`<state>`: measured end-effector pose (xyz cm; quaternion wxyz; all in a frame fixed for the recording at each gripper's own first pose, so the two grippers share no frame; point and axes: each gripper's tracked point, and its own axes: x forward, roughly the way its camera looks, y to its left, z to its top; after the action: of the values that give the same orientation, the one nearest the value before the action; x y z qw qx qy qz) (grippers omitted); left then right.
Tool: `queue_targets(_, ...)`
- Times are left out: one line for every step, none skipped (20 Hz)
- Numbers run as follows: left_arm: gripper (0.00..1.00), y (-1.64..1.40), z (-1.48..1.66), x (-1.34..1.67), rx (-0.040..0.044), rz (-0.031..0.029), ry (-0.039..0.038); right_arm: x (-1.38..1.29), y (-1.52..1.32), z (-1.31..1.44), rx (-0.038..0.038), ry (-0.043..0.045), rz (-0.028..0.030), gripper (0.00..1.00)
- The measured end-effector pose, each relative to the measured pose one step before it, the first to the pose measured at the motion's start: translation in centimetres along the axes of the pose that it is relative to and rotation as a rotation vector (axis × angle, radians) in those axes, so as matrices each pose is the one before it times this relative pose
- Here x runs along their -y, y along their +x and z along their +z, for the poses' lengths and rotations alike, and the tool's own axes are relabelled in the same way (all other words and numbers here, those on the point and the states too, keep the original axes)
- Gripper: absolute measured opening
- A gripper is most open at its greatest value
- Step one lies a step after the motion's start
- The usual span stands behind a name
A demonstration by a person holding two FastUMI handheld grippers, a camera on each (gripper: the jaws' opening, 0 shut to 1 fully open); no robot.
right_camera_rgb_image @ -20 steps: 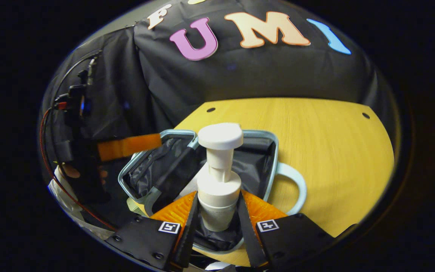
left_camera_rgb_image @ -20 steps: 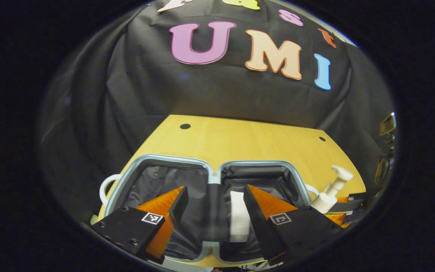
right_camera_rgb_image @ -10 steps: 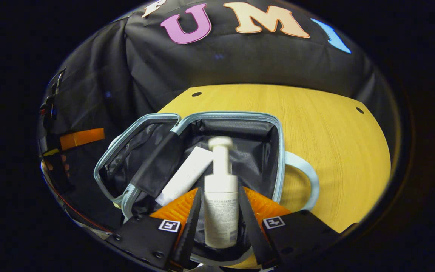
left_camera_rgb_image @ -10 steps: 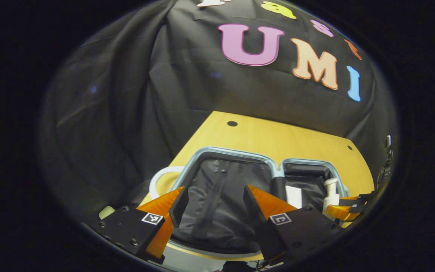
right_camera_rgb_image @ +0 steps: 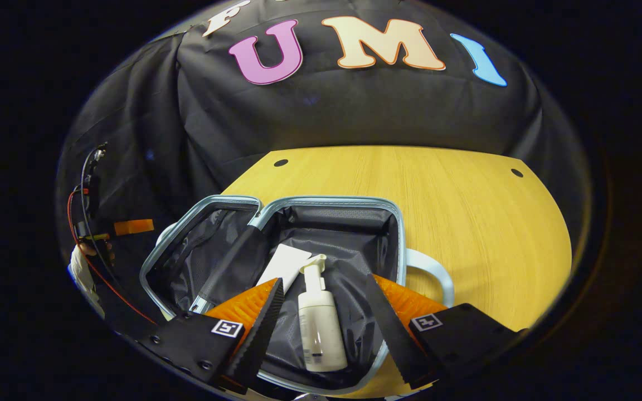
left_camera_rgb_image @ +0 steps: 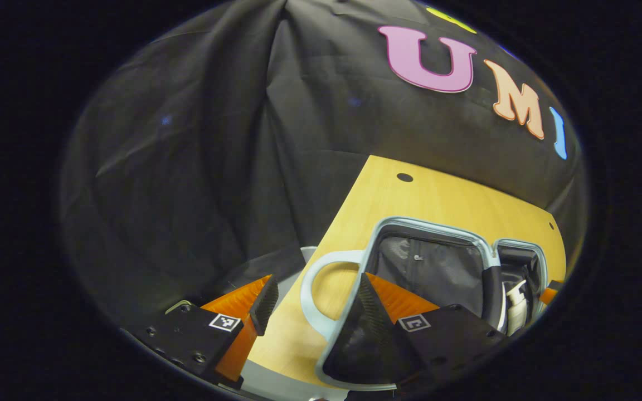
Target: First open the suitcase, pack the skin care products into it, and then close the suitcase.
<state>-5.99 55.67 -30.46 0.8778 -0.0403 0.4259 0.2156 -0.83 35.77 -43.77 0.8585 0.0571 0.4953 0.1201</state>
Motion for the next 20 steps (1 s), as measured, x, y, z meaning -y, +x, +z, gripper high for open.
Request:
queue_targets(0.87, 0.839, -0.130, -0.208, -0.02065, -0.00477, -0.01272, -0.008, -0.436, 0.250, 0.00976, 0.01621, -0.00074, 0.94)
queue_targets(0.87, 0.985, -0.191, -0.067, -0.01996, -0.00534, -0.01268, 0.105, -0.348, 0.490, 0.01468, 0.01206, -0.00658, 0.95)
queue_targets(0.87, 0.912, -0.319, -0.164, -0.02112, -0.00295, -0.00884, 0.415, -0.204, 0.569, 0.01605, 0.00705, -0.01119, 0.95)
queue_targets(0.87, 0.698, -0.255, -0.219, -0.02653, 0.00688, -0.00456, 0.377, -0.285, 0.664, 0.01628, 0.00687, -0.00948, 0.95)
queue_targets(0.87, 0.781, -0.398, -0.343, -0.01765, 0.00279, -0.00163, 0.221, -0.333, 0.650, 0.01643, 0.01370, -0.00232, 0.95)
queue_targets(0.87, 0.827, -0.209, -0.212, -0.02158, 0.00011, -0.00598, 0.134, -0.161, 0.677, 0.01456, 0.02112, -0.00320, 0.95)
queue_targets(0.87, 0.730, -0.502, -0.169, -0.03445, -0.00306, -0.00413, 0.234, -0.118, 0.512, 0.01200, 0.02372, -0.00674, 0.95)
queue_targets(0.87, 0.699, -0.454, -0.337, -0.02257, -0.00204, -0.00749, 0.253, -0.060, 0.575, 0.01252, 0.02121, -0.00546, 0.95)
queue_targets(0.86, 0.623, -0.231, -0.091, -0.02112, -0.00909, -0.01372, 0.384, 0.051, 0.404, 0.00986, 0.01315, -0.00963, 0.95)
queue_targets(0.86, 0.622, -0.075, -0.184, -0.01457, -0.01010, -0.01062, 0.106, 0.039, 0.249, 0.00608, 0.00302, -0.00650, 0.95)
queue_targets(0.82, 0.412, -0.637, -0.167, -0.02660, -0.01045, -0.00237, 0.134, 0.115, 0.112, 0.00526, -0.00101, -0.00398, 0.95)
queue_targets(0.80, 0.354, -0.445, -0.284, -0.02646, -0.00106, -0.00282, -0.128, -0.024, 0.103, -0.00128, 0.00006, 0.00629, 0.95)
queue_targets(0.72, 0.459, -0.362, -0.264, -0.01584, 0.00335, -0.00974, -0.073, -0.133, -0.026, 0.00255, 0.00048, 0.00264, 0.95)
queue_targets(0.65, 0.045, -0.142, 0.386, -0.00788, -0.01874, -0.01764, 0.022, -0.006, 0.090, 0.00403, -0.00066, 0.00079, 0.95)
queue_targets(0.48, -0.299, -0.065, 0.672, -0.00267, -0.02926, 0.00331, 0.069, 0.042, -0.067, -0.00002, -0.00311, -0.00095, 0.95)
queue_targets(0.31, -0.183, 0.289, 0.567, 0.01116, -0.00068, 0.00372, 0.177, -0.059, -0.023, -0.00080, -0.00276, -0.00024, 0.95)
queue_targets(0.13, -0.313, 0.149, 0.258, 0.01006, 0.00104, 0.02265, -0.062, -0.055, -0.058, 0.00170, -0.00363, 0.00560, 0.95)
queue_targets(0.12, -0.724, 0.364, 0.293, 0.00604, 0.00288, 0.02229, 0.013, -0.008, 0.047, 0.00054, -0.00712, 0.00358, 0.95)
queue_targets(0.13, -0.869, 0.488, 0.366, 0.00300, 0.00318, 0.01516, 0.167, -0.072, -0.045, -0.00143, -0.00608, 0.00461, 0.95)
queue_targets(0.10, -1.088, 0.622, 0.076, 0.00938, 0.00937, 0.01898, -0.003, -0.206, 0.101, 0.00265, -0.00196, 0.00858, 0.95)
